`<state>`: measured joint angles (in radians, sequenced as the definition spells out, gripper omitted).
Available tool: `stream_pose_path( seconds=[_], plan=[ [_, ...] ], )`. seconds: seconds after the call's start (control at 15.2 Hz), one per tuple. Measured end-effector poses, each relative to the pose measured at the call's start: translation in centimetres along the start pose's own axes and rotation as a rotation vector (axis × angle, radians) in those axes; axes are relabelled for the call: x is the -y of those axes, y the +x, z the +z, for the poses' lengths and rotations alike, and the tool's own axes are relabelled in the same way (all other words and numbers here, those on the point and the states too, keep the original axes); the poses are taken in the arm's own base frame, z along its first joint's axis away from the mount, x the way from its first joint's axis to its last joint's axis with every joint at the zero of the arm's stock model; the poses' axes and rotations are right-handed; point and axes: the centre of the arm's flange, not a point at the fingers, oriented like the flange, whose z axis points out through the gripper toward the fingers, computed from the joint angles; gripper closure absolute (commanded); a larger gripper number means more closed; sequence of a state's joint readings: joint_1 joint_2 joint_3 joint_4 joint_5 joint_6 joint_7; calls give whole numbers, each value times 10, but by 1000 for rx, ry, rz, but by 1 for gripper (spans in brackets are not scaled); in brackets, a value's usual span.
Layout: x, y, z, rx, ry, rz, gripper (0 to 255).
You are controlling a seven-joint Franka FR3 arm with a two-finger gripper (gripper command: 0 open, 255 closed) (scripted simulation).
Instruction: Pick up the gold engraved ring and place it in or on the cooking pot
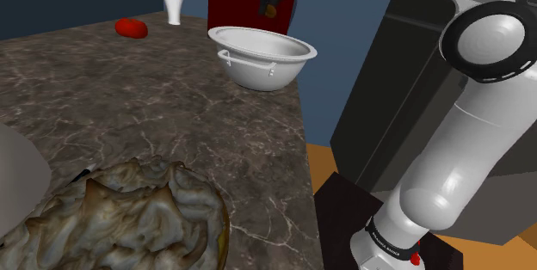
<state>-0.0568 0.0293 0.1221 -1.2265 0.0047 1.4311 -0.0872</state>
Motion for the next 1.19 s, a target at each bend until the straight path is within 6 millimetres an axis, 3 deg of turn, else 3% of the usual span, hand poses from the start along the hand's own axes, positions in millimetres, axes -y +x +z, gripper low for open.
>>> stream_pose_path(
  seconds=[0.79,1.19],
  plan=[
    [-4,-6,60,0,0,-1,255],
    [-4,-8,68,-1,0,-1,255]
  ],
)
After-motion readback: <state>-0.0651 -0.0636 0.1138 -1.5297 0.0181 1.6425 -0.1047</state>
